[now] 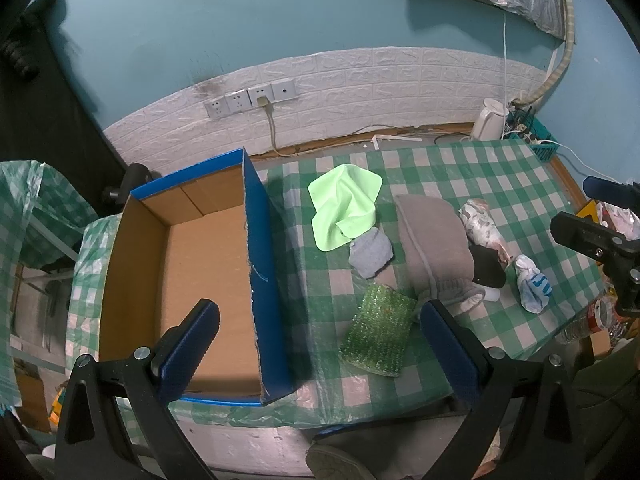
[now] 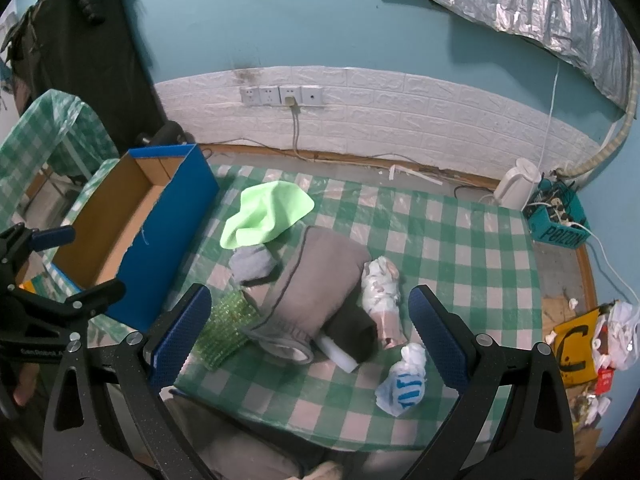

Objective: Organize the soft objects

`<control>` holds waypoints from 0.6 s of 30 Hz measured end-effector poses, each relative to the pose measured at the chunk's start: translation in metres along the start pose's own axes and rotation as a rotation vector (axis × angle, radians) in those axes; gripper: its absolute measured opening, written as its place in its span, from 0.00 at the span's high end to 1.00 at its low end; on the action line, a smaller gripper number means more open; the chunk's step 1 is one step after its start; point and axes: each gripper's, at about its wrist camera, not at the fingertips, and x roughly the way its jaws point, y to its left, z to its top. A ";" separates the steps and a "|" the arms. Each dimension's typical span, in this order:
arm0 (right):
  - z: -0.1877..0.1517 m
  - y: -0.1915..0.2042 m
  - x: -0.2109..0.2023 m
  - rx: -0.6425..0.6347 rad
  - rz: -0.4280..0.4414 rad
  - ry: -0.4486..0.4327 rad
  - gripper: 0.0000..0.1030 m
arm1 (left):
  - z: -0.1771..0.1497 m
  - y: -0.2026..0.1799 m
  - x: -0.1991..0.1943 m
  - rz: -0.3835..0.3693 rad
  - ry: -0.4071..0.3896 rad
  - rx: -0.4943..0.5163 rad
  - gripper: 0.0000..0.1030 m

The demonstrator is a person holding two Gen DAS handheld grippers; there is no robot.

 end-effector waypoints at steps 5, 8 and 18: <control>0.000 0.000 0.000 -0.001 0.000 0.000 0.05 | 0.000 0.000 0.000 0.000 0.000 0.000 0.01; 0.000 0.000 0.000 -0.001 0.000 0.001 0.05 | 0.000 -0.001 0.000 0.002 0.001 0.001 0.01; -0.001 -0.002 0.000 -0.001 0.000 0.003 0.05 | 0.000 0.001 0.000 0.001 0.003 0.001 0.01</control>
